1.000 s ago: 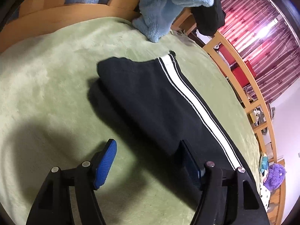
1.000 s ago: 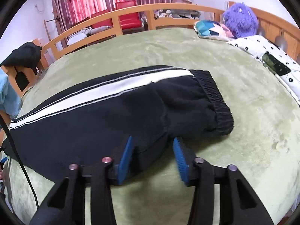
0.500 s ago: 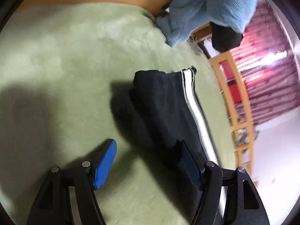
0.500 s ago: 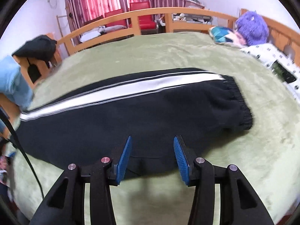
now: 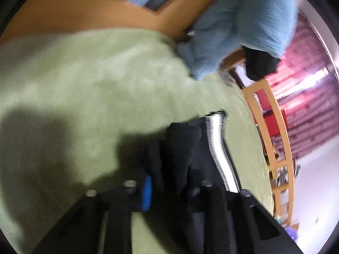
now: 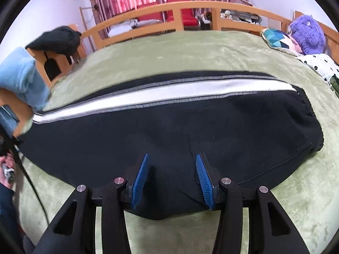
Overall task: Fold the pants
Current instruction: 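Smooth the pants flat and open both tools, releasing the fabric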
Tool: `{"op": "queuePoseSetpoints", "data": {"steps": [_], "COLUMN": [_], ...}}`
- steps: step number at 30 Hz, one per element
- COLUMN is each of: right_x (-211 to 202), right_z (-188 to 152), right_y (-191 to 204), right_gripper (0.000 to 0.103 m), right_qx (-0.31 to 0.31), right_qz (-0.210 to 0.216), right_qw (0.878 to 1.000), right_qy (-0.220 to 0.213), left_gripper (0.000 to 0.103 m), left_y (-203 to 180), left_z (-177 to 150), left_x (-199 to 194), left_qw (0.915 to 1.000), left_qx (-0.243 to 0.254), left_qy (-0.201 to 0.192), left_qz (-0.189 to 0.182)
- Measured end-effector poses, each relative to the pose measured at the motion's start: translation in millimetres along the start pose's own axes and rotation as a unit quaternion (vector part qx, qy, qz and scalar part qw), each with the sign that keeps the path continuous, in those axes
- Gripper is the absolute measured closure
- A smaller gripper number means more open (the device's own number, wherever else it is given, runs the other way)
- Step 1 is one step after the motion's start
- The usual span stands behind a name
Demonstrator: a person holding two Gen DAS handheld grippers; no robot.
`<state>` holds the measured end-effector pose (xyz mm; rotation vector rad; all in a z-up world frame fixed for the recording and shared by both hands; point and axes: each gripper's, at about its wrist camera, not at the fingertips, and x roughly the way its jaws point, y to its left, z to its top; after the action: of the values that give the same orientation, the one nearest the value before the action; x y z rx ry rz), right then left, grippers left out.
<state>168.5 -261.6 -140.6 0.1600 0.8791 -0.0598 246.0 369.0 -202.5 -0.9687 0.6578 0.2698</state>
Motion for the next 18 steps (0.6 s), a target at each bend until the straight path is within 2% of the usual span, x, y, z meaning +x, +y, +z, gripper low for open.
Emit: {"op": "queuePoseSetpoints", "data": {"steps": [3,9,13,18], "right_x": [18.7,17.1,10.8,-2.1], "right_z": [-5.8,-7.6,-8.1,-7.3], "right_y": [-5.3,-17.7,-18.0,-23.0], "right_gripper": [0.056,0.055,0.055,0.055], "right_qx": [-0.002,0.03,0.02,0.014], "right_qz": [-0.01,0.022,0.033,0.044], "right_qw": [1.0,0.999,0.999,0.999], "right_qy": [0.023,0.022,0.023,0.012], "left_gripper": [0.089,0.09,0.09,0.09], "left_y": [-22.8,-74.9,-118.6,-175.2], "left_z": [-1.0,-12.1,-28.9,-58.7], "left_x": [-17.8,-47.5,-65.9,-79.9], "left_qw": [0.9987,0.9904,0.979,0.966], "left_qx": [0.042,0.123,0.186,0.242], "left_qy": [-0.029,-0.061,-0.081,-0.075], "left_qz": [-0.006,-0.013,-0.023,-0.05]}}
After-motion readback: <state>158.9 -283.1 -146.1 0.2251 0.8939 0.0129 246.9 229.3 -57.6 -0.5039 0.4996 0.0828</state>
